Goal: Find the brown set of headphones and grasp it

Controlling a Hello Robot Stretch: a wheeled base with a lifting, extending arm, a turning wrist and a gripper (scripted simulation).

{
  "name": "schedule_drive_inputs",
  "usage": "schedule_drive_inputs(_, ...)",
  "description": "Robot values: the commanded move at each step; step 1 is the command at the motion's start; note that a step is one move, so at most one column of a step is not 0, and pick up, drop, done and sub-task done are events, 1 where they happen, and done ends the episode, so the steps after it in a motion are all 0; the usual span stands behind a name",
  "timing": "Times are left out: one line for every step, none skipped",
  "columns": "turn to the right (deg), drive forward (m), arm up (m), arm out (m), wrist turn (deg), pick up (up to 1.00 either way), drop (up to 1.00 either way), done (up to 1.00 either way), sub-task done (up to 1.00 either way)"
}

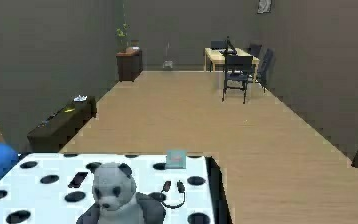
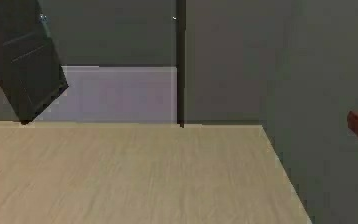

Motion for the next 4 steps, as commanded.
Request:
schedule_drive_inputs(45.0, 0.0, 0.0, 0.0, 0.0, 0.0, 0.0, 0.0, 0.0)
schedule_drive_inputs(6.0, 0.0, 0.0, 0.0, 0.0, 0.0, 0.0, 0.0, 0.0)
schedule_drive_inputs(0.0, 0.5, 0.0, 0.0, 0.0, 0.0, 0.0, 0.0, 0.0)
schedule_drive_inputs(0.0, 0.2, 0.0, 0.0, 0.0, 0.0, 0.0, 0.0, 0.0)
